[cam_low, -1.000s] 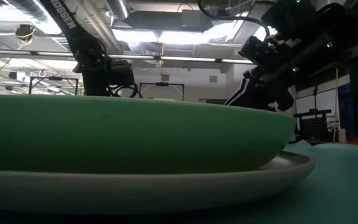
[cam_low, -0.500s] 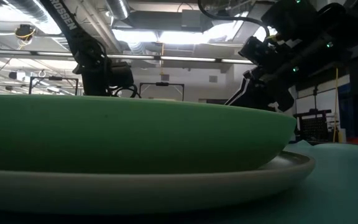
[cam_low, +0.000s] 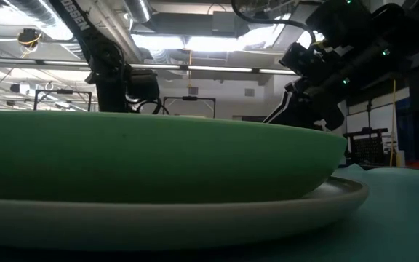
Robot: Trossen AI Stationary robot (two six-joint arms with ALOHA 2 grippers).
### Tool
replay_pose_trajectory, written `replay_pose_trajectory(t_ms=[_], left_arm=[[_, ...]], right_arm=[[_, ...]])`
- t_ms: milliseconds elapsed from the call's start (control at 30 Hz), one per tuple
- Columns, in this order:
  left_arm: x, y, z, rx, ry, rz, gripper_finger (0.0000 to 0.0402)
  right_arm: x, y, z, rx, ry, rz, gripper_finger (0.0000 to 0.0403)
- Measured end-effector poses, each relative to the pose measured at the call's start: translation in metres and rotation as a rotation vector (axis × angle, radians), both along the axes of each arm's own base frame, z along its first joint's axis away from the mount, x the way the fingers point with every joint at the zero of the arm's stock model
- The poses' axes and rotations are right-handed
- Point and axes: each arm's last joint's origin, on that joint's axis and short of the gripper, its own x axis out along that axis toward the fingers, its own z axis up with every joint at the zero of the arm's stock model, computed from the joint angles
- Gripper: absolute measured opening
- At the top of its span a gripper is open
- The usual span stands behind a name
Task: Stack plastic plates
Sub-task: Stack the transparent orange plate on top of the transparent blue plate
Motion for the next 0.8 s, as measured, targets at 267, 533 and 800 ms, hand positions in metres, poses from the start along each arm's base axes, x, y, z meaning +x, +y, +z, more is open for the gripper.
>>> replay_pose_trajectory(t_ms=[267, 533, 800], left_arm=[[0.014, -0.033, 0.03, 0.068, -0.082, -0.123, 0.0004], [0.025, -0.085, 0.065, 0.07, -0.237, -0.35, 0.0002], [0.031, -0.139, 0.08, 0.051, -0.33, -0.562, 0.0007]], right_arm=[[0.0, 0.0, 0.0, 0.0, 0.0, -0.001, 0.0106], [0.0, 0.0, 0.0, 0.014, -0.005, -0.009, 0.0106], [0.0, 0.0, 0.0, 0.016, -0.006, -0.01, 0.0106]])
